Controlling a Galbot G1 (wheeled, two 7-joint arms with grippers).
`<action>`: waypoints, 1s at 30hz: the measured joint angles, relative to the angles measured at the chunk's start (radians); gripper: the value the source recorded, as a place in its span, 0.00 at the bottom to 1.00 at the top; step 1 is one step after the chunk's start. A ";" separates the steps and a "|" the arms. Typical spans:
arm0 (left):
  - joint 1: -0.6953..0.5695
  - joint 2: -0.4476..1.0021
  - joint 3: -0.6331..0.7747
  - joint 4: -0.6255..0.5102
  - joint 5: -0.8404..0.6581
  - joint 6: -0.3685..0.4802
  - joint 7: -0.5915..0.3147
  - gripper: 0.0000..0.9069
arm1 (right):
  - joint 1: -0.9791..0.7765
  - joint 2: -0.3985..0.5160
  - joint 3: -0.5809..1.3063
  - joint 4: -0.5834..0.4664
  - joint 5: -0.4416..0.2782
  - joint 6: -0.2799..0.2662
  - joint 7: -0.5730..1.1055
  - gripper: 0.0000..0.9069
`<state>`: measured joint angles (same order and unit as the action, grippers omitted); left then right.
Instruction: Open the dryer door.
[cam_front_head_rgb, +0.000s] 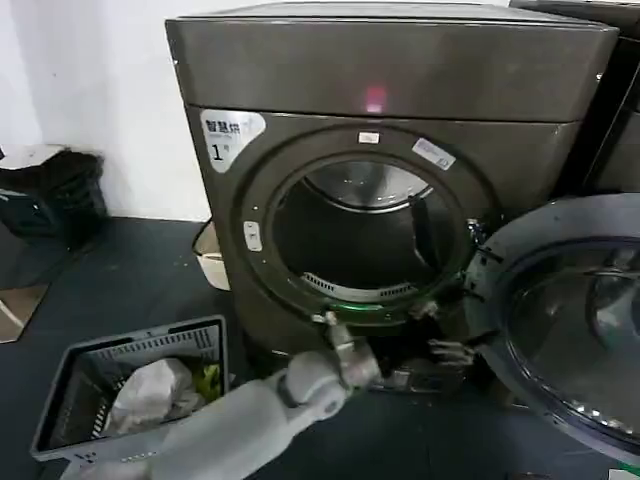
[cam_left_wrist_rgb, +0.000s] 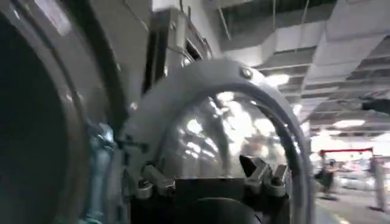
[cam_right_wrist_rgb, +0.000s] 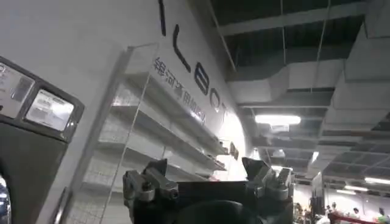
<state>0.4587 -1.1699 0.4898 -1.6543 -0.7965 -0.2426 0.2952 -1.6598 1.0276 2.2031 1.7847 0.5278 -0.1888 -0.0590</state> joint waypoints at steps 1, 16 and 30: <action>0.004 0.022 -0.007 -0.014 0.002 -0.009 -0.016 1.00 | 0.000 -0.002 0.003 -0.001 0.000 0.000 0.000 1.00; 0.121 0.426 -0.175 -0.158 0.040 0.116 -0.049 1.00 | 0.043 -0.034 0.049 -0.015 -0.005 0.025 0.045 1.00; 0.347 0.730 -0.426 -0.072 0.031 0.092 0.069 1.00 | 0.121 -0.062 0.020 -0.037 -0.095 0.044 0.042 1.00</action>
<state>0.8055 -0.4394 0.0643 -1.7263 -0.7654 -0.1503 0.3642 -1.5388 0.9655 2.2226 1.7480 0.4326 -0.1450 -0.0170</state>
